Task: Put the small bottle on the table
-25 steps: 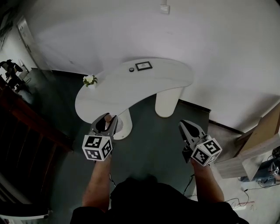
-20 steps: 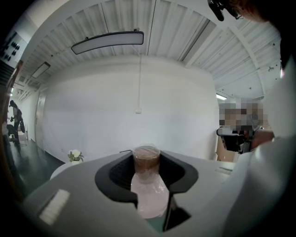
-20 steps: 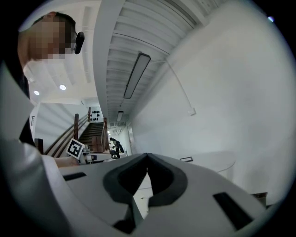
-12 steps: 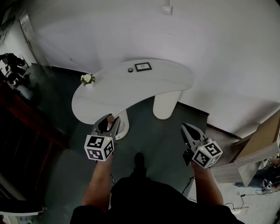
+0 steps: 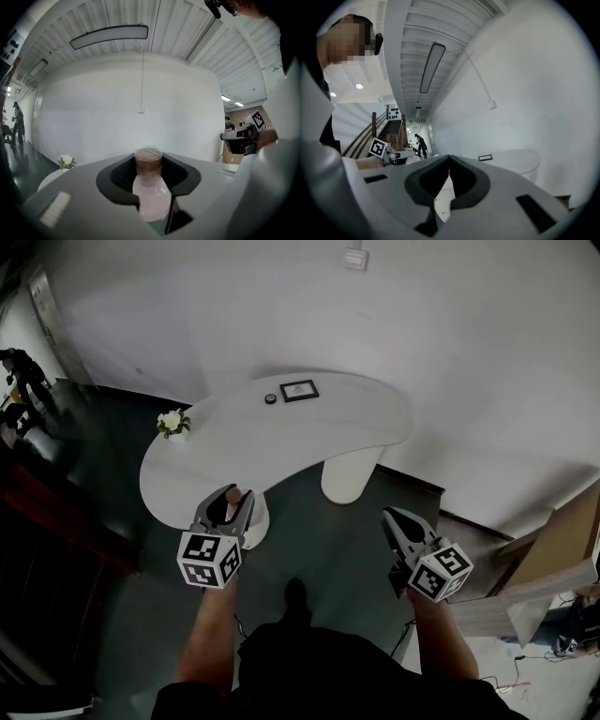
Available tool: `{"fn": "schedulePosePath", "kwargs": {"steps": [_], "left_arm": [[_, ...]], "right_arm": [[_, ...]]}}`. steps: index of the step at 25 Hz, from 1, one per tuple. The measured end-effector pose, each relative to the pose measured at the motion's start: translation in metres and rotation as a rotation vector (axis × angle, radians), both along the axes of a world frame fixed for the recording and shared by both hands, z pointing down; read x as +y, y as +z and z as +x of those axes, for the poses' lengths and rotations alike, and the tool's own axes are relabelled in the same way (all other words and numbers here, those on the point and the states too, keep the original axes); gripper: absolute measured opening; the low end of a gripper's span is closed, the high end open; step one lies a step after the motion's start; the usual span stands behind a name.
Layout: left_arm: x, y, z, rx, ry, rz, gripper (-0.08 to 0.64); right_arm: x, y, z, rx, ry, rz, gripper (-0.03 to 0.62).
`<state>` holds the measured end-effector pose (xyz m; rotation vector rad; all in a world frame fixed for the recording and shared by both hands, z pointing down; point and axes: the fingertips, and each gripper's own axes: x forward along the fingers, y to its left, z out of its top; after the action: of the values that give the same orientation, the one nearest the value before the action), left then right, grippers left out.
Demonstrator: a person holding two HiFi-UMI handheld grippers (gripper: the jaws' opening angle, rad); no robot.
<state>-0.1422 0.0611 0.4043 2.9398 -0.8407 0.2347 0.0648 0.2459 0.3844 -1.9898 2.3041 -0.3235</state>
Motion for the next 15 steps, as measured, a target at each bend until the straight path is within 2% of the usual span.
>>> {"fn": "schedulePosePath", "kwargs": {"steps": [10,15], "left_arm": [[-0.089,0.012,0.034,0.004,0.011,-0.017,0.149],[-0.128,0.013,0.048,-0.014,0.033,0.008,0.149]], "right_arm": [[-0.097,0.012,0.024,0.000,-0.028,-0.047,0.011],[-0.144,0.010,0.035,-0.016,-0.028,-0.058,0.011]]}}
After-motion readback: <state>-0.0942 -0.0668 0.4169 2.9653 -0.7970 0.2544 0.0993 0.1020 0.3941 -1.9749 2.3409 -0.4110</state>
